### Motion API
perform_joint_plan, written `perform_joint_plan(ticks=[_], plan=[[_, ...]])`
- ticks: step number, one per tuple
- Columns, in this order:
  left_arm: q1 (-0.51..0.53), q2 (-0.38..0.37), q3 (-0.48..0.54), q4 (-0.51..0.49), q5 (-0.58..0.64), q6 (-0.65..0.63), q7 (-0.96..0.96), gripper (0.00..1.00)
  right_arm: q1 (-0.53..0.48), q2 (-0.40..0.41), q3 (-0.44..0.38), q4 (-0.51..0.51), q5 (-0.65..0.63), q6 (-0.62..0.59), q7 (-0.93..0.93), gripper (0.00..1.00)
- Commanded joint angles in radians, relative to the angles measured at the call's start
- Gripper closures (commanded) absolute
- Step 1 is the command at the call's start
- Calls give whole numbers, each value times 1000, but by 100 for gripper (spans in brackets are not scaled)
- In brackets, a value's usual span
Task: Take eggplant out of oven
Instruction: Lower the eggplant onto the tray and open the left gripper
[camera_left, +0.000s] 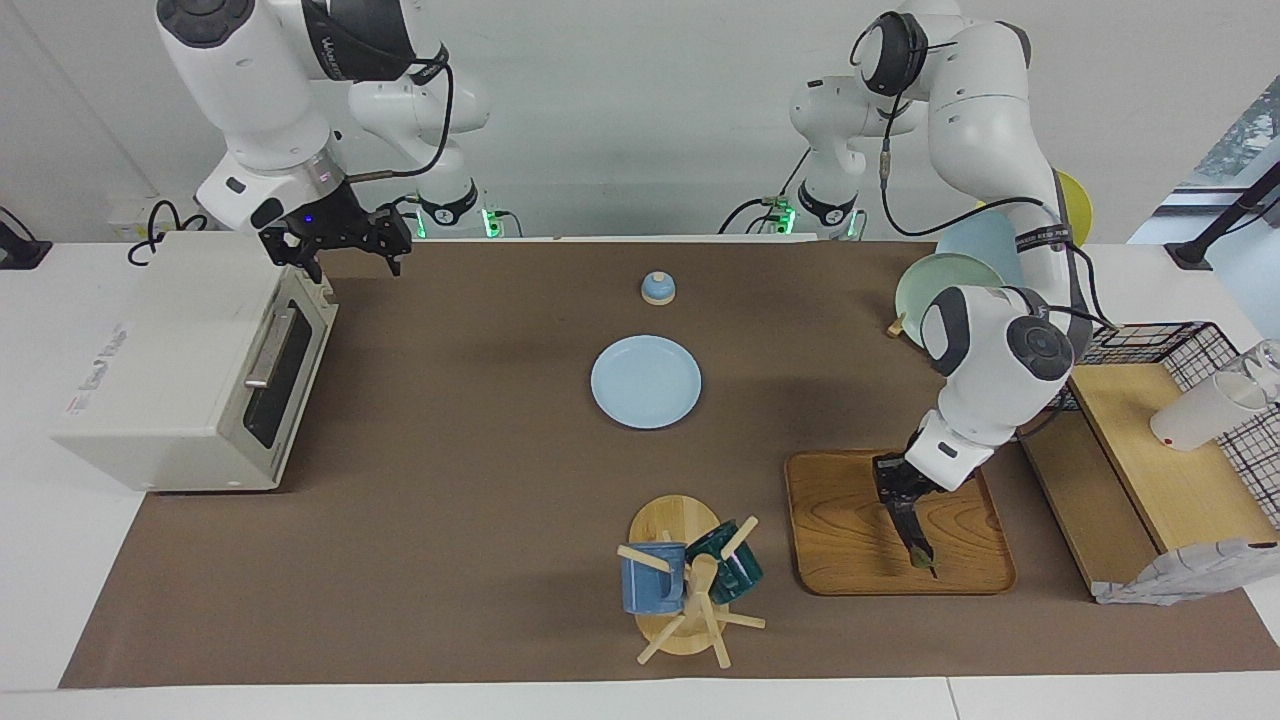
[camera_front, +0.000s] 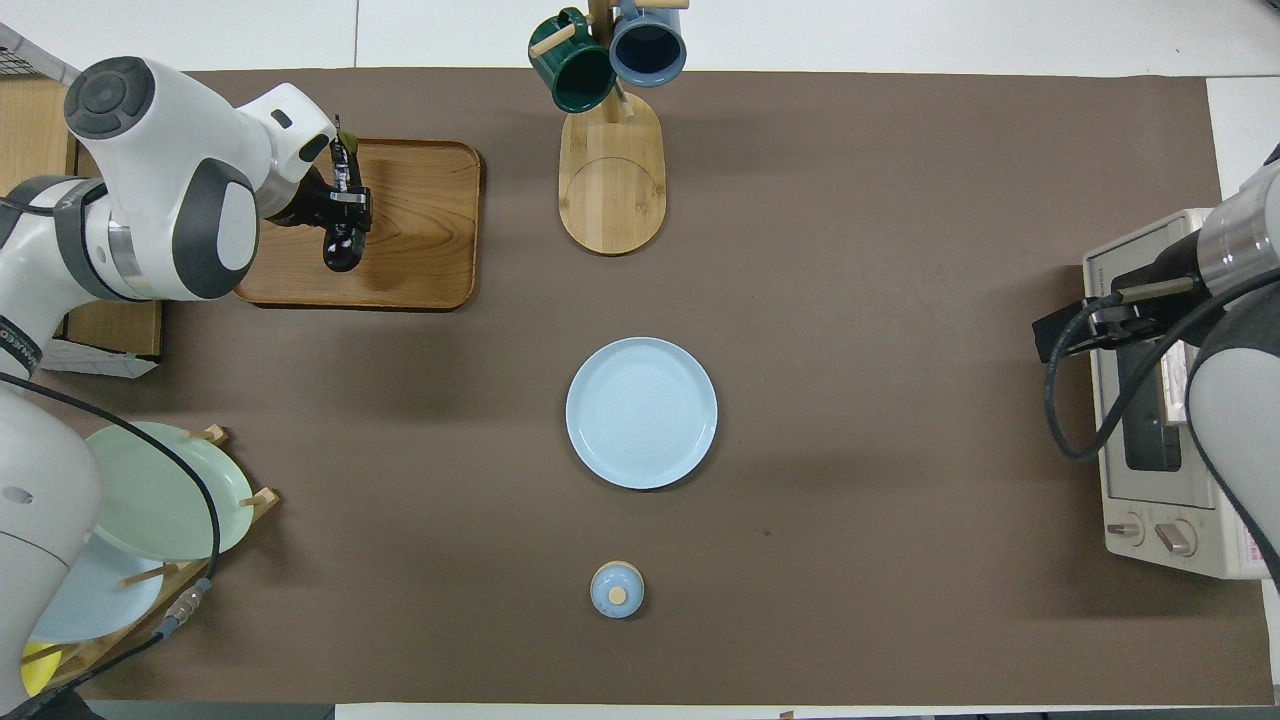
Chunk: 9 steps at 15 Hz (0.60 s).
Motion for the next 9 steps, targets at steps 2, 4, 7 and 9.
perform_joint_plan(ticks=[2, 4, 7, 9], plan=[[1, 10, 9, -7, 12, 35, 1, 92, -8, 4, -13, 28, 24, 1, 2, 0], [1, 8, 8, -4, 23, 24, 5, 0, -11, 4, -13, 25, 24, 14, 2, 0], [4, 4, 8, 12, 10, -2, 3, 0, -11, -10, -13, -4, 24, 19, 4, 0], [16, -21, 11, 13, 1, -19, -6, 0, -14, -11, -13, -5, 24, 20, 2, 0]])
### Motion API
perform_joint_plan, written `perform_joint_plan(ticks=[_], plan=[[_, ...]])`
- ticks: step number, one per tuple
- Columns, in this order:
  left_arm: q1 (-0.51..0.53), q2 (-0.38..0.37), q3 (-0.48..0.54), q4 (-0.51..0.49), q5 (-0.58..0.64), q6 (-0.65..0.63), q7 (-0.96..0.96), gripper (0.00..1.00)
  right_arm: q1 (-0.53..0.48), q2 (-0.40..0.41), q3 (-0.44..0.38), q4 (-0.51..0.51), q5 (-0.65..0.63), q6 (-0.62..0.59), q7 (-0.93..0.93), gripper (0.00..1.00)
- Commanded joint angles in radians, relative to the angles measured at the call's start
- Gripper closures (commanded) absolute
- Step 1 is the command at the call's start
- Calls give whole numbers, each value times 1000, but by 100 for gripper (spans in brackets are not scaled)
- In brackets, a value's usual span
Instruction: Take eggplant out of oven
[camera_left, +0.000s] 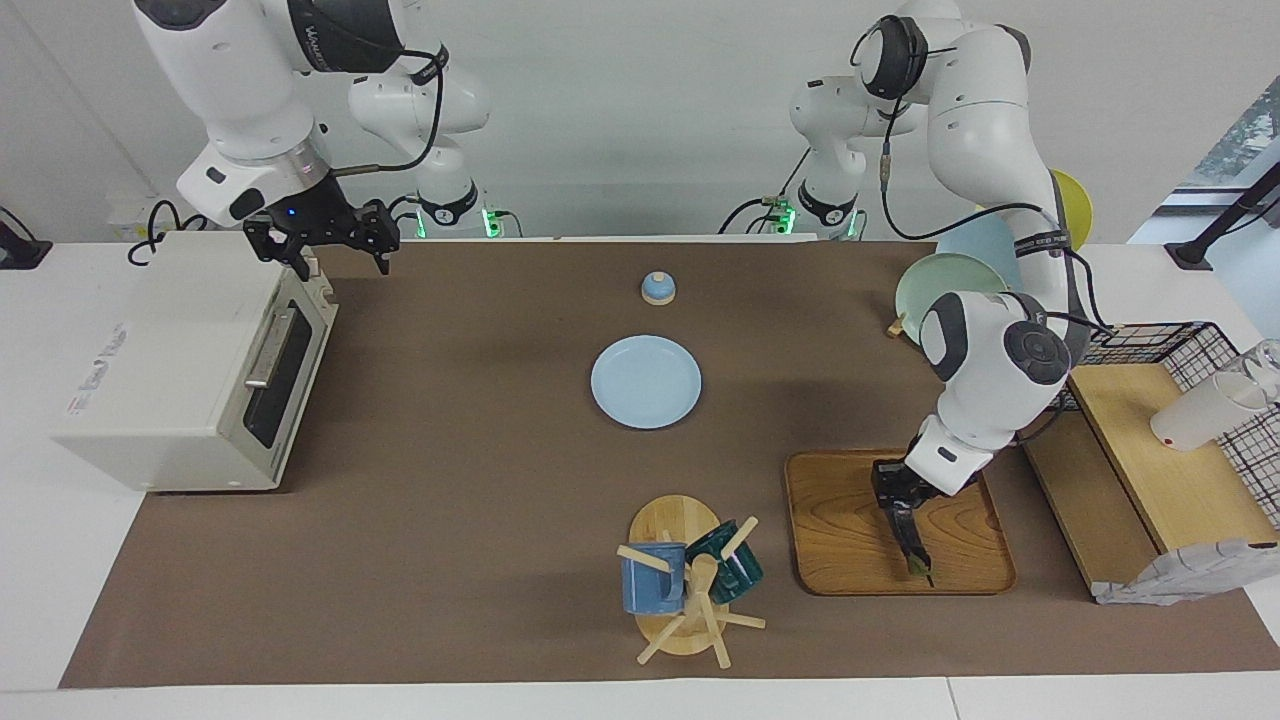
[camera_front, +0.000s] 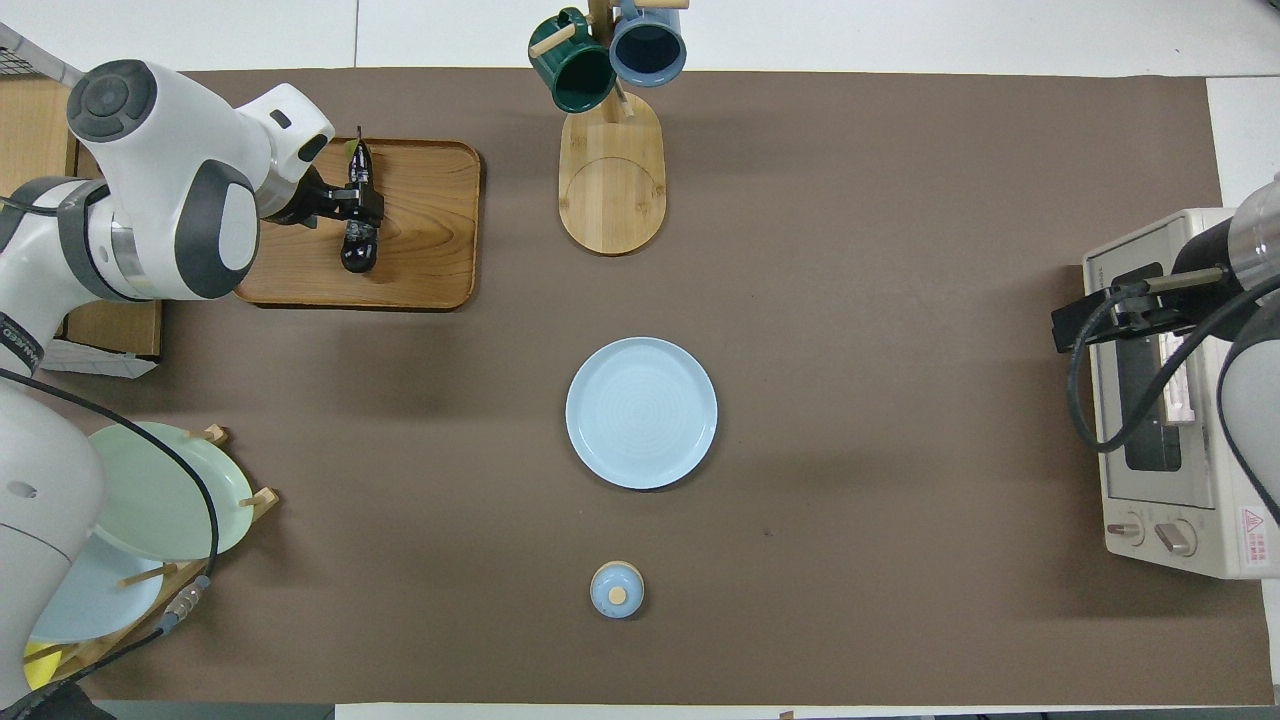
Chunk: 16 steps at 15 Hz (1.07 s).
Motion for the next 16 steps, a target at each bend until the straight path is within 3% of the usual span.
perform_joint_plan(ticks=[1, 5, 11, 16], plan=[[30, -55, 5, 4, -5, -45, -6, 0, -15, -10, -1, -17, 24, 15, 1, 0], [39, -190, 19, 6, -5, -168, -26, 0, -15, -12, -1, -17, 25, 12, 2, 0], [39, -425, 20, 0, -4, -470, -33, 0, -7, -12, 0, -22, 25, 15, 7, 0], [47, -540, 23, -32, -4, -656, -33, 0, -2, -13, 3, -22, 25, 10, 1, 0]])
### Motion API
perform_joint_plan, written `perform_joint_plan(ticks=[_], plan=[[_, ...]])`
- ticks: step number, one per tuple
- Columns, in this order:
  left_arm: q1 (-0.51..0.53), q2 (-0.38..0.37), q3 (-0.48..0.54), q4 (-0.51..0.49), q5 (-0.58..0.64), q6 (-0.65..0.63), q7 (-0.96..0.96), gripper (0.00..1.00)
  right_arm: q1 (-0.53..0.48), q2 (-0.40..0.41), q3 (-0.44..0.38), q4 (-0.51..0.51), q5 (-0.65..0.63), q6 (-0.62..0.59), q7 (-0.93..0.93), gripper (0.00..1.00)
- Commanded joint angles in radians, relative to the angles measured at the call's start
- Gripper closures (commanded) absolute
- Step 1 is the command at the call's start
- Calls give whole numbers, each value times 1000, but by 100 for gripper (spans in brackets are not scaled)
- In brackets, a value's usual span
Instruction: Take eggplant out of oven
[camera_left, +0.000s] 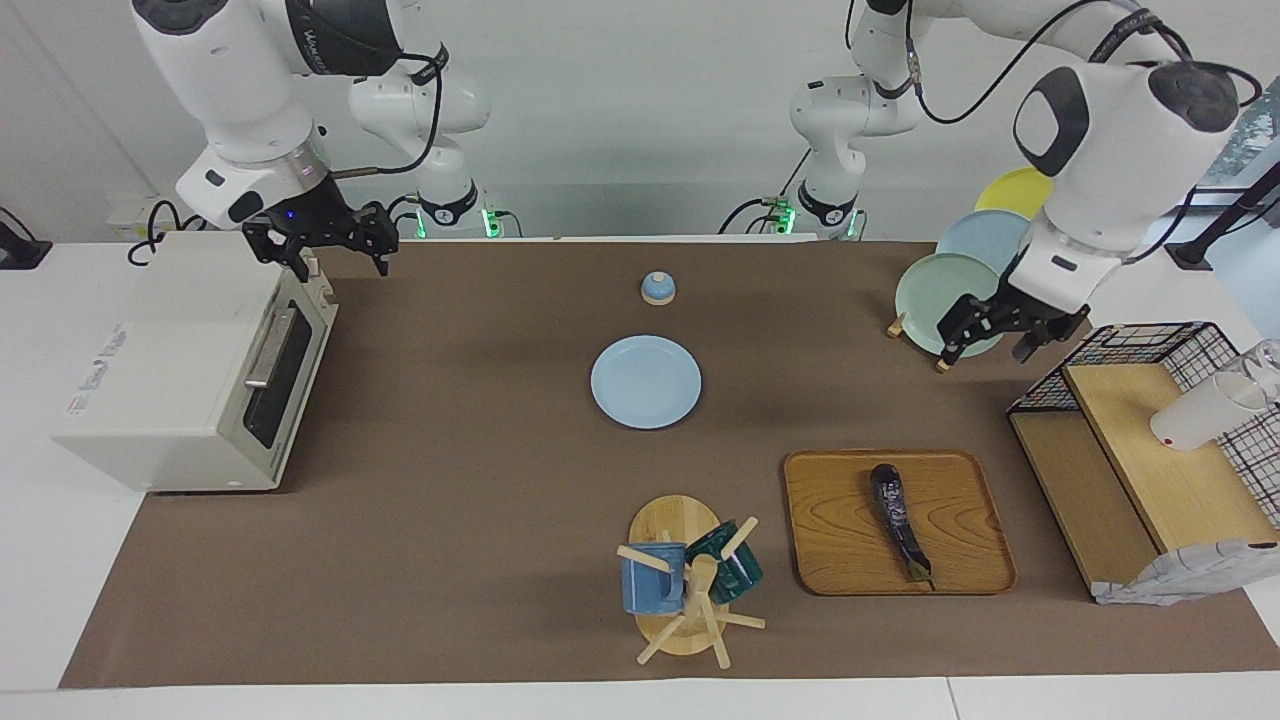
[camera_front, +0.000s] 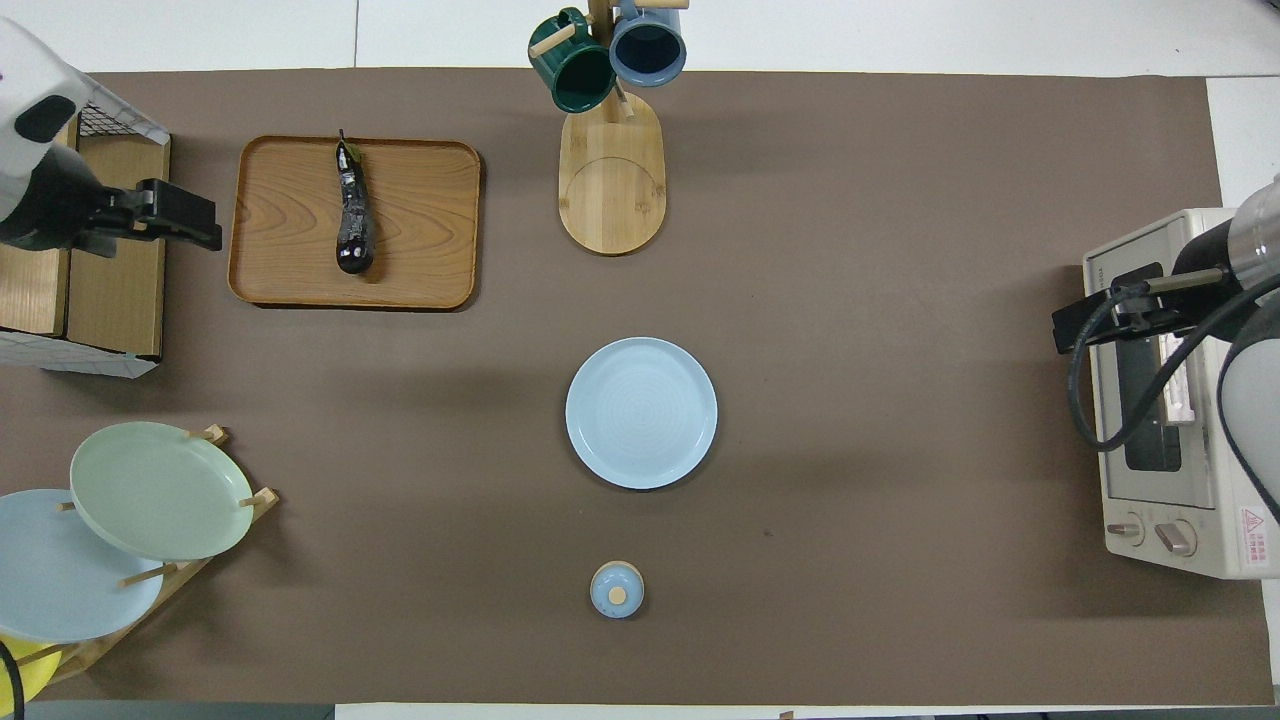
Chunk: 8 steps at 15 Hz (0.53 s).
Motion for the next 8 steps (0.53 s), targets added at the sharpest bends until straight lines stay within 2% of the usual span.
perform_joint_plan(ticks=[1, 4, 6, 8], plan=[[5, -73, 6, -86, -3, -43, -9, 0, -3, -13, 3, -19, 24, 12, 2, 0], [-2, -117, 6, -174, -3, -19, -38, 0, -14, -13, 3, -18, 24, 12, 2, 0], [-11, -114, 6, -173, -5, 23, -70, 0, -14, -13, 3, -19, 24, 12, 2, 0], [-33, -104, 11, -139, -5, 3, -75, 0, -12, -13, 3, -19, 24, 12, 2, 0]])
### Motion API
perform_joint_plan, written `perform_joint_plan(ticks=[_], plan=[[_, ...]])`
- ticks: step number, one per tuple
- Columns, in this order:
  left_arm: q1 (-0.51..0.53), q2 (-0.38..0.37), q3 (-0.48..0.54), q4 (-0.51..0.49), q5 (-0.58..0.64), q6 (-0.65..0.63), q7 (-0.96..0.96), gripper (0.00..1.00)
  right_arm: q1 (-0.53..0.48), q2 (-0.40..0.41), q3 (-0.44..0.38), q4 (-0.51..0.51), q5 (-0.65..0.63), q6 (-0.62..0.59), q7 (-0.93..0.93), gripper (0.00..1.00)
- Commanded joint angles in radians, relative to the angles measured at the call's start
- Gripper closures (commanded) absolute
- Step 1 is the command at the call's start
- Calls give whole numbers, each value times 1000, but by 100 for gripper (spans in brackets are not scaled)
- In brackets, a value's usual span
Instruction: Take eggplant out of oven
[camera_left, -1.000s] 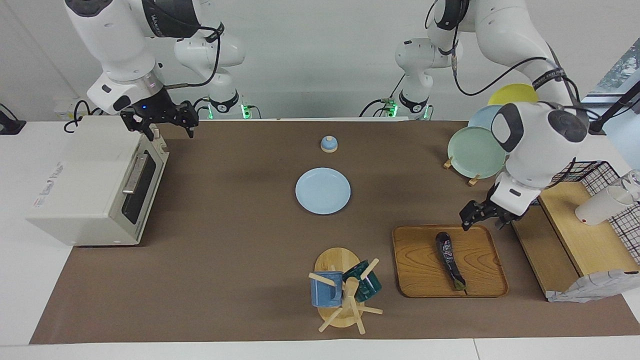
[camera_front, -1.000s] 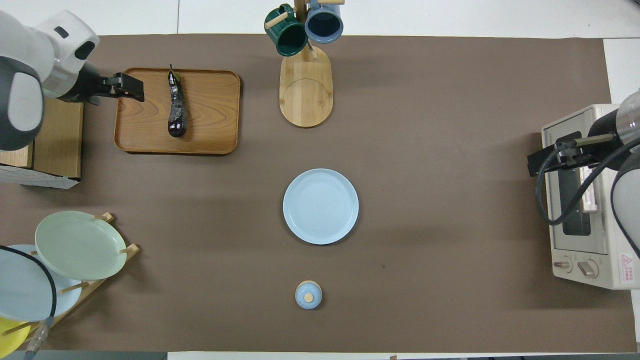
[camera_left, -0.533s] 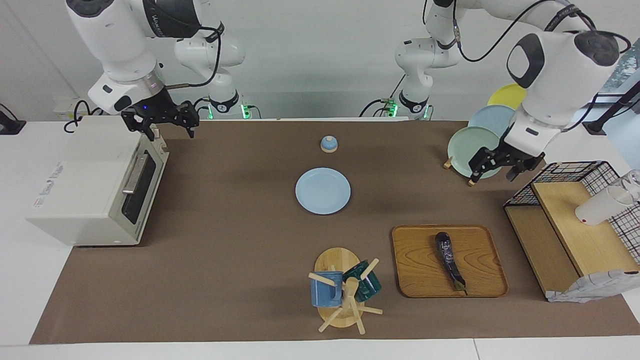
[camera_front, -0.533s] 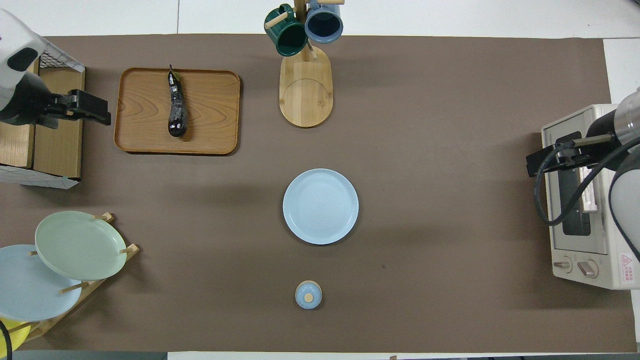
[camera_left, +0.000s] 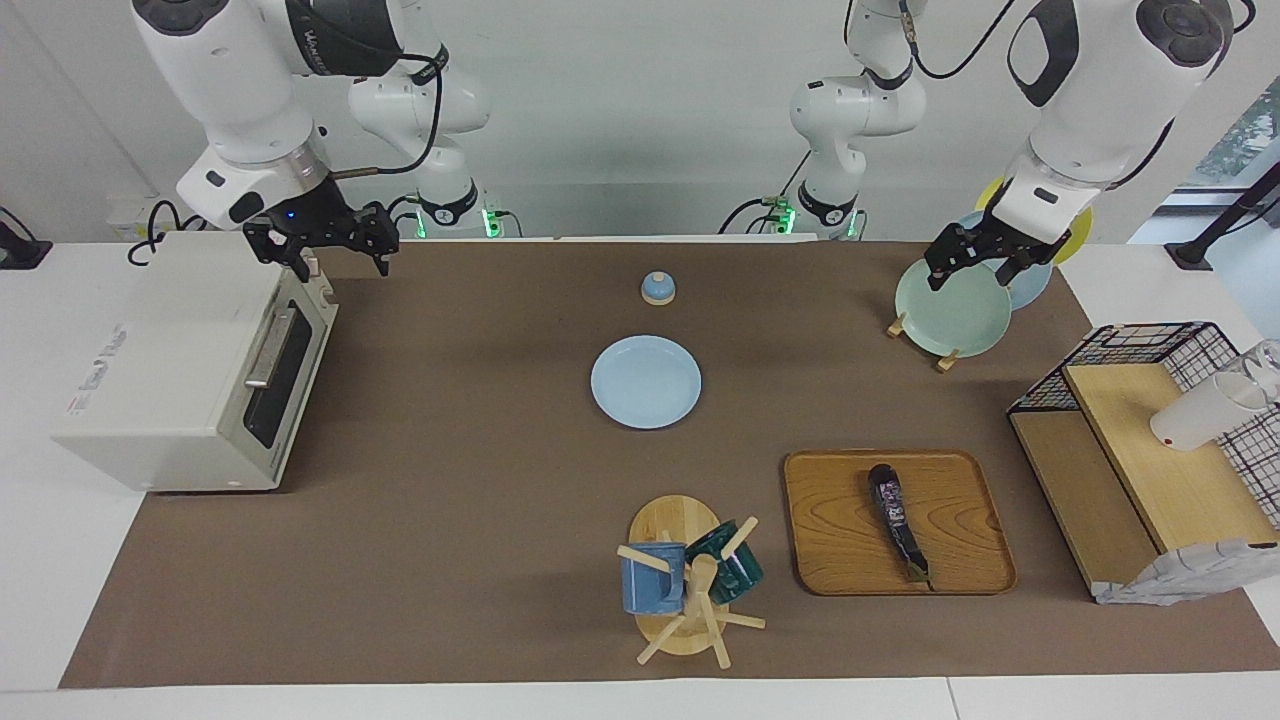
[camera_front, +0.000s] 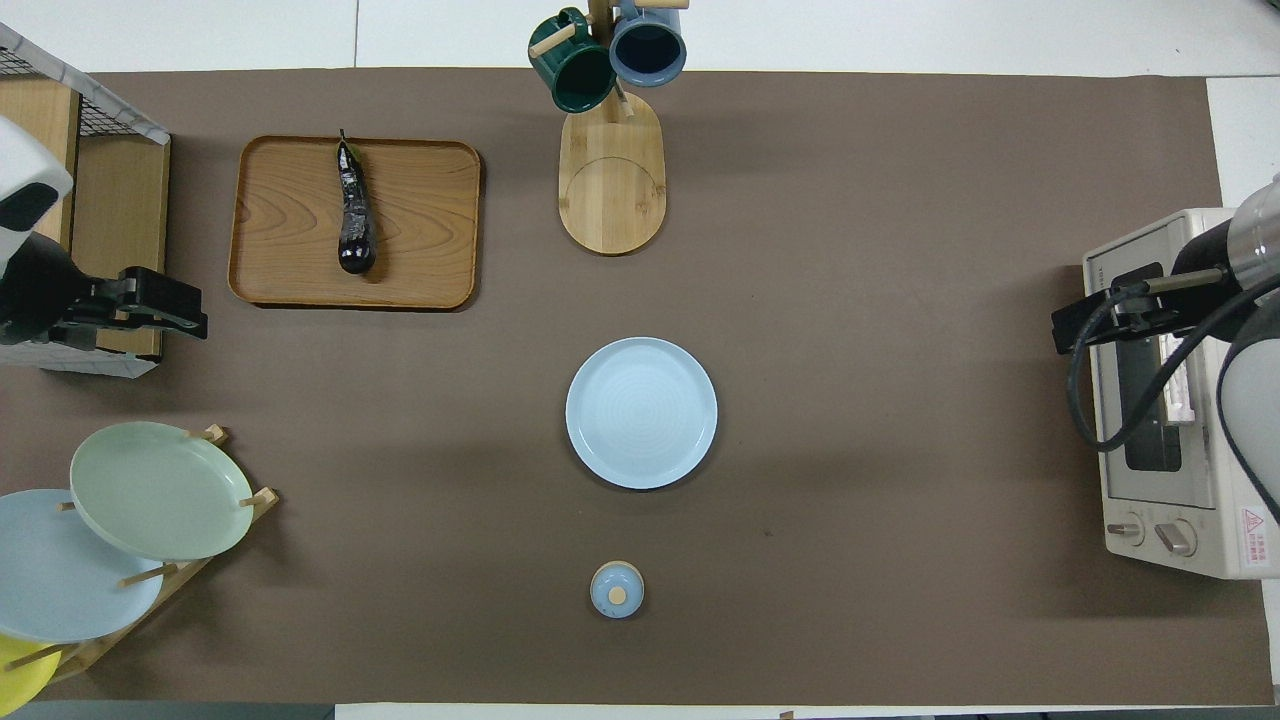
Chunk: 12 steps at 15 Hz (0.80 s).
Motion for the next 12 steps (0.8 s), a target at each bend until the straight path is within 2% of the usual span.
perform_joint_plan(ticks=[1, 4, 12], plan=[[-41, -19, 24, 3, -4, -17, -25, 0, -11, -13, 4, -19, 24, 12, 2, 0], [-47, -33, 30, -2, -4, -63, -22, 0, -12, -13, 4, -19, 24, 12, 2, 0], [-38, -33, 27, -2, -7, -62, -21, 0, -12, -13, 4, -19, 24, 12, 2, 0]])
